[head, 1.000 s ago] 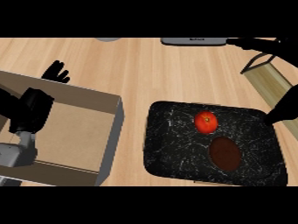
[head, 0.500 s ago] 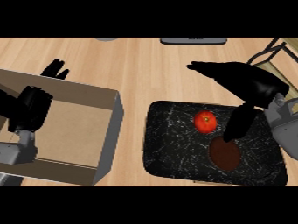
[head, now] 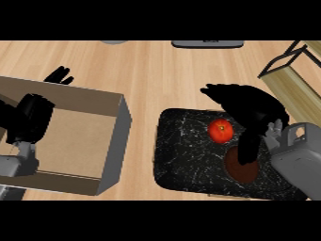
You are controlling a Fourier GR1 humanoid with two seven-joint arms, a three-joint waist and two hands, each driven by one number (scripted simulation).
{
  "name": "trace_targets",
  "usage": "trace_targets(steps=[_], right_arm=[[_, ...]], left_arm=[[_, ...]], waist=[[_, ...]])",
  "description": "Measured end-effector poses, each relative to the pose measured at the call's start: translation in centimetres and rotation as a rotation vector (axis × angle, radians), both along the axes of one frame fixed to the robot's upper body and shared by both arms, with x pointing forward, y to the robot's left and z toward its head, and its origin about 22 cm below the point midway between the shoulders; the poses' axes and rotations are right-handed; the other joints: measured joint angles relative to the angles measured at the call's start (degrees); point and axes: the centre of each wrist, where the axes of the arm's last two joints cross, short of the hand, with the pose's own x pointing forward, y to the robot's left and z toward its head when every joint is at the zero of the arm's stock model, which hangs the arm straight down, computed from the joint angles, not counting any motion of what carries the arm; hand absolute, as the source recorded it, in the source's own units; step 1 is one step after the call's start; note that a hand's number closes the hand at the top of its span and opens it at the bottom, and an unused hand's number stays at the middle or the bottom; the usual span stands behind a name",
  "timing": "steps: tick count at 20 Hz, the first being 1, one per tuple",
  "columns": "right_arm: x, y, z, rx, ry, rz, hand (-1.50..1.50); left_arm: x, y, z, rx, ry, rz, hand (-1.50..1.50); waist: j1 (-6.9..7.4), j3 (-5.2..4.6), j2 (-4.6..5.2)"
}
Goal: Pick the tomato from the tray and place it in the tiered shelf
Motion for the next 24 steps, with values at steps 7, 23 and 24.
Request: trace_targets(steps=[7, 23, 24], right_arm=[[-0.7, 0.0, -1.6, -0.056, 0.004, -0.014, -1.5], [0.1, -0.5, -5.3, -0.053, 0.009, -0.033, -1.5], [0.6, -0.4, -5.8, -0.055, 0.01, -0.035, -1.5]], left_arm=[[-0.6, -0.1, 0.3, 0.004, -0.012, 0.002, 0.0], [0.0, -0.6, 0.2, 0.002, -0.018, 0.011, 0.0], [0.0, -0.7, 0.2, 0.001, -0.019, 0.01, 0.0]], waist=[[0.0, 0.01, 0.01], [0.05, 0.02, 0.08], [0.11, 0.02, 0.09]])
